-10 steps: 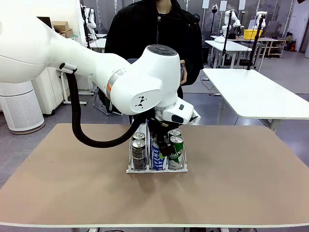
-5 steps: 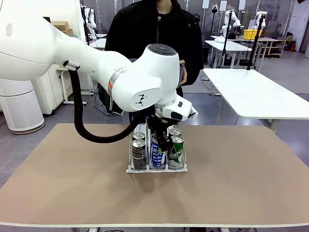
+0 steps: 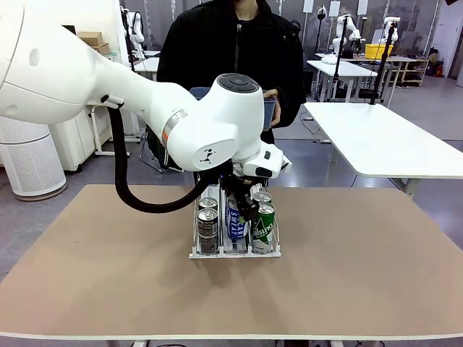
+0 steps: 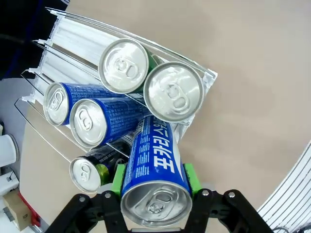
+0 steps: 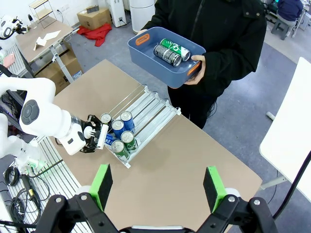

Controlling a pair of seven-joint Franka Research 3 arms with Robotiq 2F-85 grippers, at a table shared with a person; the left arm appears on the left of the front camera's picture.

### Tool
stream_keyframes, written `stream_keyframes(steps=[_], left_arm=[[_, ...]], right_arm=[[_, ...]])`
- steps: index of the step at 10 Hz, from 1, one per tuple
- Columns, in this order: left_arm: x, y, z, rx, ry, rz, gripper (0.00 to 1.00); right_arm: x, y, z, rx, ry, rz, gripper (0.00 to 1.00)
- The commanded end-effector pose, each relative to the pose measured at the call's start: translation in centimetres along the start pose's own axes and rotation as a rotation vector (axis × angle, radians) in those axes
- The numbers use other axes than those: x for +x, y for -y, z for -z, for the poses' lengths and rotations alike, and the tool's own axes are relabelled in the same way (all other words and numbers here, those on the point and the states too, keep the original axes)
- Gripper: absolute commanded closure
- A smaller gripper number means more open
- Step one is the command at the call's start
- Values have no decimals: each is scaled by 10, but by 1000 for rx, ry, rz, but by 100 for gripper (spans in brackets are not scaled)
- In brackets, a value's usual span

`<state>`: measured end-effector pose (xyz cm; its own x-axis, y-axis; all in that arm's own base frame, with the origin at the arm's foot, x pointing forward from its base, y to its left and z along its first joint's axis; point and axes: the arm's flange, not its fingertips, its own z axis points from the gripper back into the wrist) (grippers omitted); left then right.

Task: Fill the beverage cans into the dispenser.
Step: Place the picked Ionic drink in the line of the Automatic Can Dispenser with the same cans.

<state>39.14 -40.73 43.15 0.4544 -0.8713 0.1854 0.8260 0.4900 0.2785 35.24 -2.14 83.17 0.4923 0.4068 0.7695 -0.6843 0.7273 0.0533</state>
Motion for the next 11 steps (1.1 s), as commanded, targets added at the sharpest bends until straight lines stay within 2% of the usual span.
stream_keyframes(steps=[1, 10, 11], left_arm=[[7, -16, 9, 65, 30, -15, 43], [-2, -10, 47, -77, 15, -51, 43], [-4, -8, 46, -112, 16, -15, 43]], right_arm=[[0, -1, 2, 4, 6, 6, 0], [0, -1, 2, 4, 6, 6, 0], [0, -1, 2, 4, 6, 6, 0]])
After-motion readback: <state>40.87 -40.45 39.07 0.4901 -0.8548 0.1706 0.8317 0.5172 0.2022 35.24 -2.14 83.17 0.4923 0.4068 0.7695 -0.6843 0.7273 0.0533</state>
